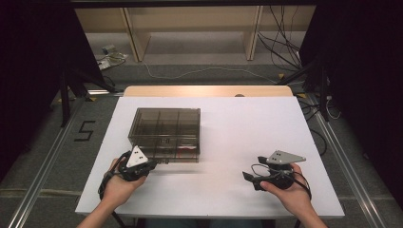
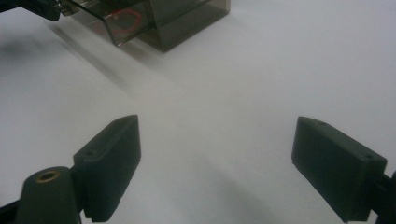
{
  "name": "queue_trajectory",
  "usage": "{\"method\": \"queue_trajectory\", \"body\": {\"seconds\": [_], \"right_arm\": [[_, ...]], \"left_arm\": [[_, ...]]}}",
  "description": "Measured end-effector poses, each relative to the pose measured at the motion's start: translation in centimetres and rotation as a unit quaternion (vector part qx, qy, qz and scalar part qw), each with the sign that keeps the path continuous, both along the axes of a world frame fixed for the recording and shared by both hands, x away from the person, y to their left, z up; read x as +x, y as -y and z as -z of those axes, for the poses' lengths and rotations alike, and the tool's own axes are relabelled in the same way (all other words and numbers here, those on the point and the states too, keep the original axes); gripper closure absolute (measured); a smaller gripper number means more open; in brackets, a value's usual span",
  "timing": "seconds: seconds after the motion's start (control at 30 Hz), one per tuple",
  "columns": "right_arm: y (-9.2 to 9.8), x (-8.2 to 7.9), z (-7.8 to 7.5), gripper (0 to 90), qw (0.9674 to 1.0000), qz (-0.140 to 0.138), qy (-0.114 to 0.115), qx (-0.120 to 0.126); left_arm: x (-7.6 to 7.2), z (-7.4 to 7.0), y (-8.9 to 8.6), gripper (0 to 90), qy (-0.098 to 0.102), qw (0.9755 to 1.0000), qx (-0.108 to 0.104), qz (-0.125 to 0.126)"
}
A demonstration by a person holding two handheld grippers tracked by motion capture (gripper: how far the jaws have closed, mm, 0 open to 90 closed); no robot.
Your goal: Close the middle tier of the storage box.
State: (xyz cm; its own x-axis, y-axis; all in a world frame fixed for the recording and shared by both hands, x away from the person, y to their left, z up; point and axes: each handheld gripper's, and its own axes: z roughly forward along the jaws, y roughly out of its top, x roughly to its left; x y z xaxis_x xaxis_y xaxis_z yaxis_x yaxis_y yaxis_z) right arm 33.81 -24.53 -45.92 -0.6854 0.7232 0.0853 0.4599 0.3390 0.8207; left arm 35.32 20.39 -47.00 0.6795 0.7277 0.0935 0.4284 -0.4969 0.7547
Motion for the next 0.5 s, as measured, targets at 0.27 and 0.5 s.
{"method": "queue_trajectory", "body": {"seconds": [0.27, 0.5], "right_arm": [[0.00, 0.02, 0.02, 16.4, 1.0000, 0.000, -0.001, 0.001], [-0.04, -0.03, 0.00, 16.4, 1.0000, -0.001, 0.000, 0.000]], "left_arm": [[0.10, -0.11, -0.03, 89.8, 0.001, 1.0000, -0.004, -0.004], [0.29, -0.13, -0.14, 89.9, 0.006, 0.9998, -0.015, -0.011]]}}
